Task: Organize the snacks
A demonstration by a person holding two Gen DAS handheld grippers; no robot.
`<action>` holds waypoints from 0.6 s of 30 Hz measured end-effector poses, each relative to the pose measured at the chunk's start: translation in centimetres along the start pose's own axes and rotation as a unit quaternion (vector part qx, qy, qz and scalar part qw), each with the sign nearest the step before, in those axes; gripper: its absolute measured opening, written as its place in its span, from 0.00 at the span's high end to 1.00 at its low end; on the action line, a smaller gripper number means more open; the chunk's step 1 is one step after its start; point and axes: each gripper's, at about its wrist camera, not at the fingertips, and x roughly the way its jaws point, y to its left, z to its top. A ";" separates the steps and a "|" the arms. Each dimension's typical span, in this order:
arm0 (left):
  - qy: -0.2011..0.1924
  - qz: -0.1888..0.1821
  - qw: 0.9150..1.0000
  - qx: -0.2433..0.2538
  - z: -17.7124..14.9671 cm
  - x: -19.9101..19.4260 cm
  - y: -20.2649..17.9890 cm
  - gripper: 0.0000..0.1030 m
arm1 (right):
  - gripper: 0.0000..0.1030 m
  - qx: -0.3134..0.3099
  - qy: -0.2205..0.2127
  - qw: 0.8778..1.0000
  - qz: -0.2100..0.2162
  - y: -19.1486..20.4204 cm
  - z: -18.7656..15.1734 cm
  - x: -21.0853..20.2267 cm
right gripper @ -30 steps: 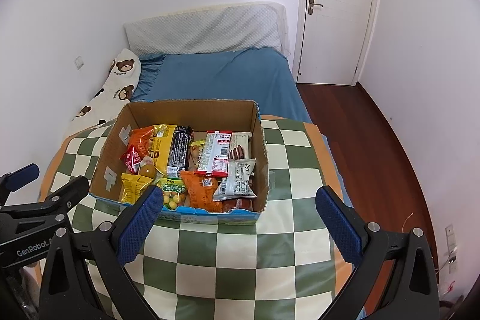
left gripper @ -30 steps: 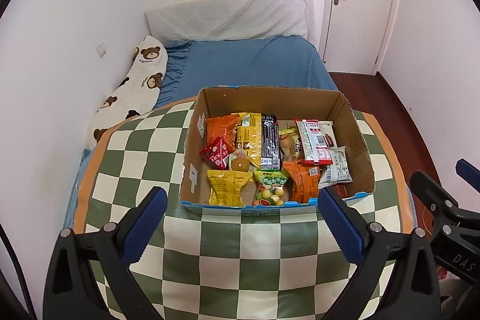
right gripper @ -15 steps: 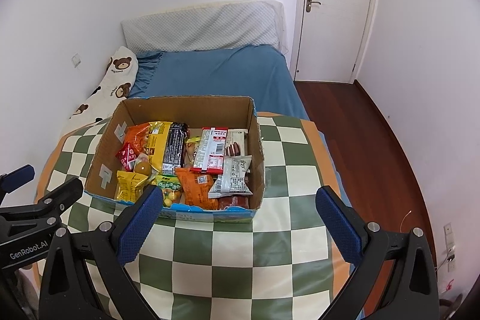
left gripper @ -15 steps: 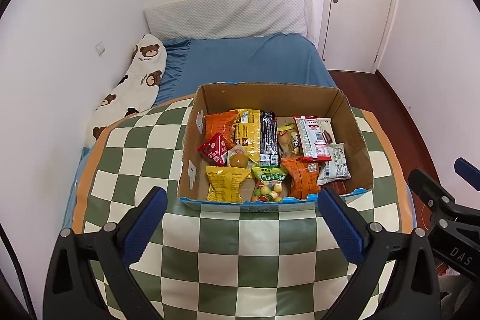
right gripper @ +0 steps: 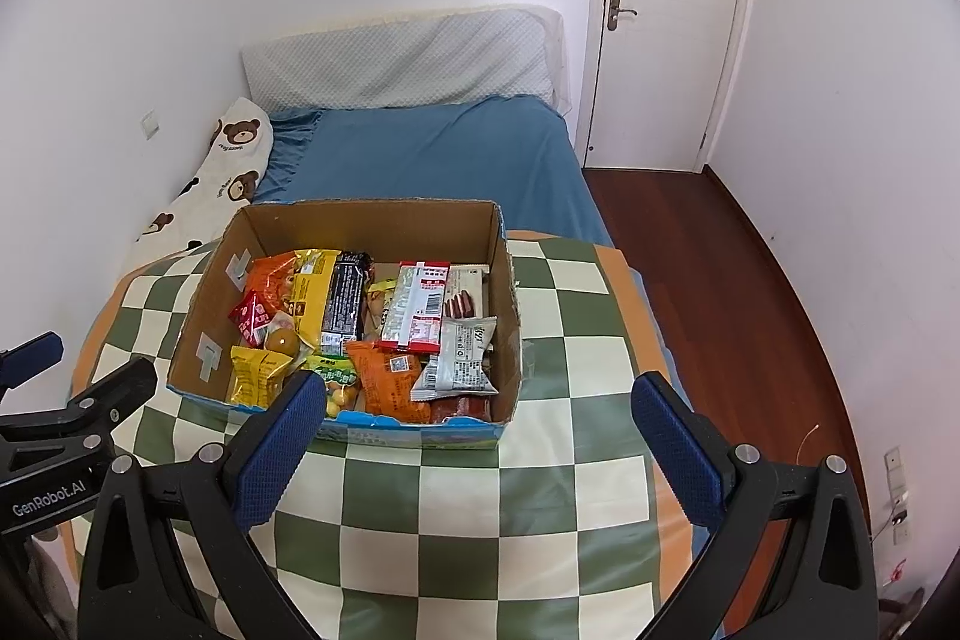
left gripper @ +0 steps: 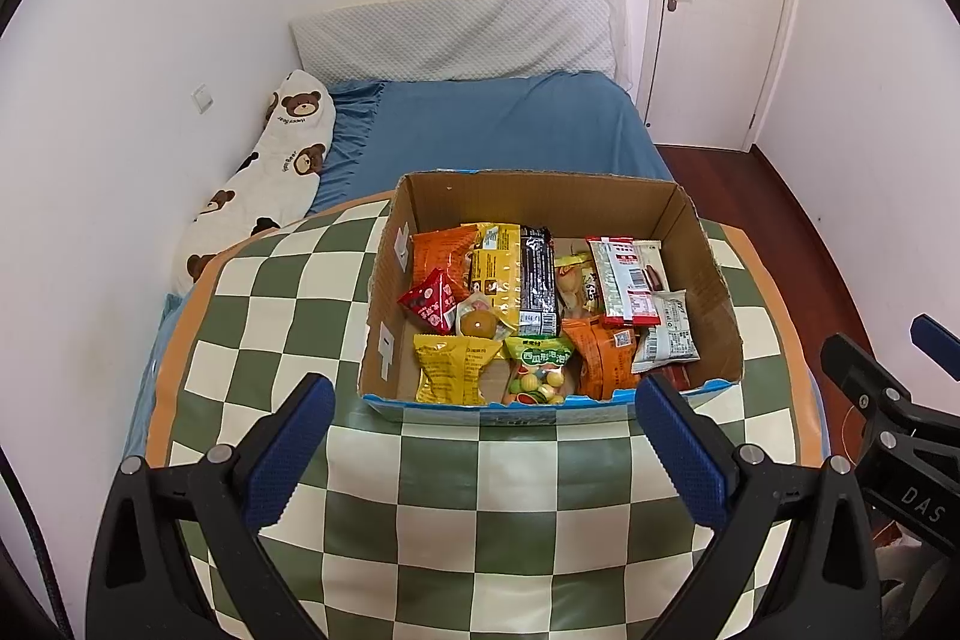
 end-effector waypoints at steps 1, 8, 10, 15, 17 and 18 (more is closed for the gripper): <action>0.000 -0.001 1.000 -0.001 0.0 -0.1 0.0 0.00 | 0.00 -0.001 -0.001 1.000 -0.002 0.0 0.0 -0.1; -0.003 0.000 1.000 -0.002 0.1 -0.5 -0.1 0.00 | 0.00 -0.002 -0.001 1.000 -0.003 0.0 0.0 -0.2; -0.002 0.000 1.000 -0.001 0.1 -0.6 -0.1 0.00 | 0.00 -0.002 0.001 1.000 -0.003 0.0 0.0 -0.2; -0.001 0.001 1.000 -0.003 0.2 -0.6 -0.1 0.00 | 0.00 0.001 0.002 1.000 -0.001 -0.2 0.0 -0.4; -0.002 0.002 1.000 -0.002 0.2 -0.6 -0.1 0.00 | 0.00 0.002 0.002 1.000 -0.001 -0.2 0.0 -0.4; -0.002 0.003 1.000 -0.003 0.1 -0.5 -0.1 0.00 | 0.00 0.001 0.002 1.000 -0.001 -0.2 0.0 -0.4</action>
